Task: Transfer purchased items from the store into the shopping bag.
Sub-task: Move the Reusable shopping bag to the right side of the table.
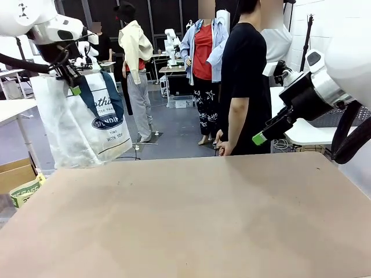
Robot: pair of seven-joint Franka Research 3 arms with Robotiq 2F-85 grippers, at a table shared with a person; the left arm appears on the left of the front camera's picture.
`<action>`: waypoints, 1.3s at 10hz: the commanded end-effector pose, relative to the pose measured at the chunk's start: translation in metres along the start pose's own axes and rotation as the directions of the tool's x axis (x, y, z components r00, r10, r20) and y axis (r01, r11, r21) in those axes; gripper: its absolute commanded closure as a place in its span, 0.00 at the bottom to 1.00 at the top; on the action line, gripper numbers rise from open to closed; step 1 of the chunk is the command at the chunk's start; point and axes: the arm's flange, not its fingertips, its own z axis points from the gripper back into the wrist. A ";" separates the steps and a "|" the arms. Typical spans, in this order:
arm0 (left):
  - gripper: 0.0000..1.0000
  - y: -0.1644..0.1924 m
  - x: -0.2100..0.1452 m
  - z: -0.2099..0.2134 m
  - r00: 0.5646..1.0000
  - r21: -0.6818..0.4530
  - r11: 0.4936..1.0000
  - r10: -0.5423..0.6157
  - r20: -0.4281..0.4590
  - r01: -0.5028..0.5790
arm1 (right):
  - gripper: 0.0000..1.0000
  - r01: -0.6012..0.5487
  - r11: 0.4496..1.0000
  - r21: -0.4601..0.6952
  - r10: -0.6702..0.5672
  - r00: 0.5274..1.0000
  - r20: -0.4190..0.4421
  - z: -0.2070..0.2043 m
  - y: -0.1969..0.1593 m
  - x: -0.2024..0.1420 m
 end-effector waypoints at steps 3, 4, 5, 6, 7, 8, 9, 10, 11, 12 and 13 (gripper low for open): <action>1.00 -0.001 0.006 0.005 1.000 0.025 1.000 -0.005 0.016 0.005 | 0.00 0.006 1.000 0.003 -0.006 1.000 -0.015 -0.001 -0.001 0.001; 1.00 -0.003 0.003 -0.005 1.000 -0.006 1.000 -0.007 -0.005 0.007 | 0.00 0.006 1.000 0.003 -0.006 1.000 -0.015 -0.001 -0.001 0.001; 1.00 -0.005 -0.005 -0.015 0.999 -0.027 1.000 0.004 -0.047 -0.005 | 0.00 0.006 1.000 0.003 -0.006 1.000 -0.015 -0.001 -0.001 0.001; 1.00 -0.003 -0.014 -0.018 0.997 -0.030 0.999 0.027 -0.077 -0.029 | 0.00 0.006 1.000 0.003 -0.006 1.000 -0.015 -0.001 -0.001 0.001; 1.00 0.000 -0.021 -0.018 0.992 -0.029 0.997 0.064 -0.106 -0.067 | 0.00 0.006 1.000 0.003 -0.006 1.000 -0.015 -0.001 -0.001 0.001; 1.00 0.002 -0.032 -0.019 0.985 -0.019 0.995 0.096 -0.144 -0.100 | 0.00 0.006 1.000 0.003 -0.006 1.000 -0.015 -0.001 -0.001 0.001; 1.00 0.004 -0.043 -0.021 0.977 -0.014 0.993 0.115 -0.179 -0.120 | 0.00 0.006 1.000 0.003 -0.006 1.000 -0.015 -0.001 -0.001 0.001; 1.00 0.005 -0.056 -0.024 0.974 -0.005 0.991 0.128 -0.189 -0.131 | 0.00 0.006 1.000 0.003 -0.006 1.000 -0.015 -0.001 -0.001 0.001; 1.00 0.007 -0.068 -0.026 0.970 0.028 0.988 0.152 -0.192 -0.149 | 0.00 0.006 1.000 0.003 -0.006 1.000 -0.015 -0.001 -0.001 0.001; 1.00 0.008 -0.079 -0.028 0.967 0.056 0.984 0.179 -0.183 -0.171 | 0.00 0.006 1.000 0.003 -0.006 1.000 -0.015 -0.001 -0.001 0.001; 1.00 0.008 -0.087 -0.029 0.969 0.044 0.983 0.183 -0.163 -0.179 | 0.00 0.006 1.000 0.003 -0.006 1.000 -0.015 -0.001 -0.001 0.001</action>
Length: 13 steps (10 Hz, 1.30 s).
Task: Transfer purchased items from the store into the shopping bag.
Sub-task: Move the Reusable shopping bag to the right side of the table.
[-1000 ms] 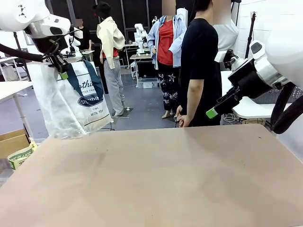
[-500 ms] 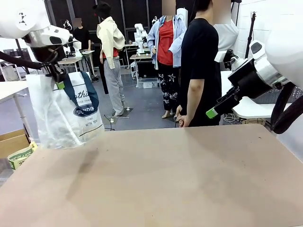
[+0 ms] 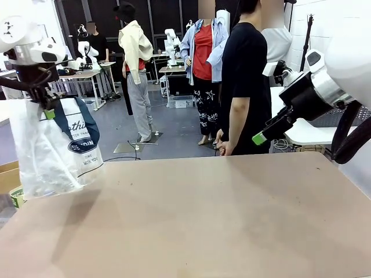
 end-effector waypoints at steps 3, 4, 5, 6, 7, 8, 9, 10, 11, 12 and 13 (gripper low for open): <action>1.00 0.002 -0.029 -0.021 0.991 0.040 0.999 -0.003 0.134 -0.002 | 0.00 0.006 1.000 0.002 -0.006 1.000 -0.015 -0.001 0.000 0.001; 1.00 0.002 -0.034 -0.028 0.989 0.037 0.999 -0.006 0.149 0.001 | 0.00 0.006 1.000 0.002 -0.006 1.000 -0.015 -0.001 0.000 0.001; 1.00 0.004 -0.040 -0.039 0.990 0.028 0.999 0.018 0.141 -0.022 | 0.00 0.006 1.000 0.002 -0.006 1.000 -0.015 -0.001 0.000 0.001; 1.00 0.004 -0.049 -0.046 0.992 0.061 0.998 -0.001 0.128 -0.007 | 0.00 0.006 1.000 0.002 -0.006 1.000 -0.015 -0.001 0.000 0.001; 1.00 0.002 -0.055 -0.057 0.991 0.029 1.000 0.006 0.133 -0.010 | 0.00 0.006 1.000 0.002 -0.006 1.000 -0.015 -0.001 0.000 0.001; 1.00 -0.005 -0.059 -0.058 0.992 -0.024 1.000 0.000 0.127 0.003 | 0.00 0.006 1.000 0.002 -0.006 1.000 -0.015 -0.001 0.000 0.001; 1.00 -0.013 -0.059 -0.062 0.994 -0.086 0.996 -0.019 0.109 0.028 | 0.00 0.006 1.000 0.002 -0.006 1.000 -0.015 -0.001 0.000 0.001; 1.00 -0.003 -0.049 -0.069 0.996 0.007 1.000 0.017 0.088 -0.018 | 0.00 0.006 1.000 0.002 -0.006 1.000 -0.015 -0.001 0.000 0.001; 1.00 -0.003 -0.049 -0.069 0.996 0.007 1.000 0.017 0.088 -0.018 | 0.00 0.006 1.000 0.002 -0.006 1.000 -0.015 -0.001 0.000 0.001; 1.00 -0.003 -0.049 -0.069 0.996 0.007 1.000 0.017 0.088 -0.018 | 0.00 0.006 1.000 0.002 -0.006 1.000 -0.015 -0.001 0.000 0.001; 1.00 -0.003 -0.049 -0.069 0.996 0.007 1.000 0.017 0.088 -0.018 | 0.00 0.006 1.000 0.002 -0.006 1.000 -0.015 -0.001 0.000 0.001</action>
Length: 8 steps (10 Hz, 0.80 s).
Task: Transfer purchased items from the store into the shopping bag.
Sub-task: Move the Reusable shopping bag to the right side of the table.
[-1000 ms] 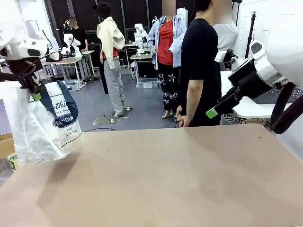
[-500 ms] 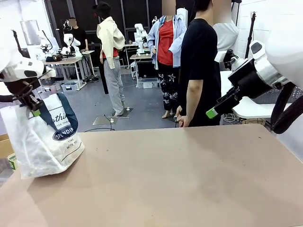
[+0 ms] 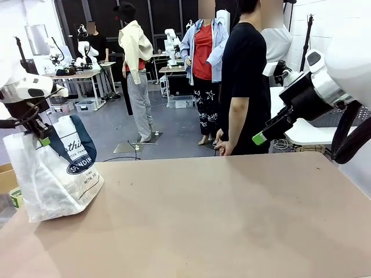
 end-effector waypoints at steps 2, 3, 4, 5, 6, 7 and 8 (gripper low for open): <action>1.00 0.004 0.004 0.003 1.000 0.031 0.999 0.012 0.000 -0.012 | 0.00 0.006 1.000 0.002 -0.006 1.000 -0.015 -0.001 0.000 0.001; 0.84 0.000 0.000 0.000 1.000 0.000 1.000 0.000 0.000 0.000 | 0.00 0.006 1.000 0.002 -0.006 1.000 -0.015 -0.001 0.000 0.001; 0.64 -0.004 0.007 0.005 1.000 0.004 1.000 -0.020 0.012 0.020 | 0.00 0.006 1.000 0.002 -0.006 1.000 -0.015 -0.001 0.000 0.001; 0.44 -0.006 0.011 0.010 1.000 0.002 1.000 -0.015 0.014 0.015 | 0.00 0.006 1.000 0.002 -0.006 1.000 -0.015 -0.001 0.000 0.001; 0.24 -0.007 0.014 0.013 1.000 0.009 1.000 -0.018 0.013 0.018 | 0.00 0.006 1.000 0.002 -0.006 1.000 -0.015 -0.001 0.000 0.001; 0.04 -0.009 0.016 0.013 0.999 0.072 0.997 -0.028 -0.046 0.031 | 0.00 0.006 1.000 0.002 -0.006 1.000 -0.015 -0.001 0.000 0.001; 0.00 -0.012 0.019 0.018 0.998 0.079 0.996 -0.038 -0.052 0.042 | 0.00 0.006 1.000 0.002 -0.006 1.000 -0.015 -0.001 0.000 0.001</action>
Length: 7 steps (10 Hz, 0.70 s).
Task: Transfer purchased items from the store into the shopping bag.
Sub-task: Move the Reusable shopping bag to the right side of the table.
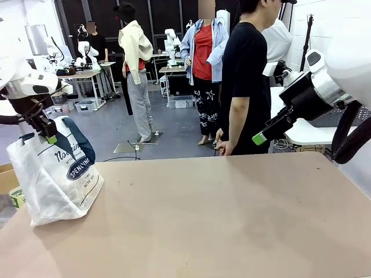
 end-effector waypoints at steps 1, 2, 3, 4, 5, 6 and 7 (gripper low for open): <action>0.00 -0.004 0.009 0.011 1.000 0.030 1.000 -0.002 -0.030 0.003 | 0.00 0.006 1.000 0.002 -0.006 1.000 -0.015 -0.001 0.000 0.001; 0.00 -0.008 0.015 0.010 1.000 0.023 1.000 -0.009 -0.022 0.009 | 0.00 0.006 1.000 0.002 -0.006 1.000 -0.015 -0.001 0.000 0.001; 0.00 -0.011 0.016 0.024 0.999 0.021 1.000 -0.008 -0.047 0.009 | 0.00 0.006 1.000 0.002 -0.006 1.000 -0.015 -0.001 0.000 0.001; 0.00 -0.014 0.020 0.029 0.997 -0.008 1.000 0.003 -0.079 -0.003 | 0.00 0.006 1.000 0.002 -0.006 1.000 -0.015 -0.001 0.000 0.001; 0.00 -0.014 0.025 0.031 0.997 -0.014 1.000 -0.011 -0.077 0.010 | 0.00 0.006 1.000 0.002 -0.006 1.000 -0.015 -0.001 0.000 0.001; 0.00 -0.014 0.030 0.036 0.997 -0.022 1.000 -0.021 -0.071 0.020 | 0.00 0.006 1.000 0.002 -0.006 1.000 -0.015 -0.001 0.000 0.001; 0.00 -0.015 0.034 0.043 0.998 -0.036 0.999 -0.030 -0.057 0.028 | 0.00 0.006 1.000 0.002 -0.006 1.000 -0.015 -0.001 0.000 0.001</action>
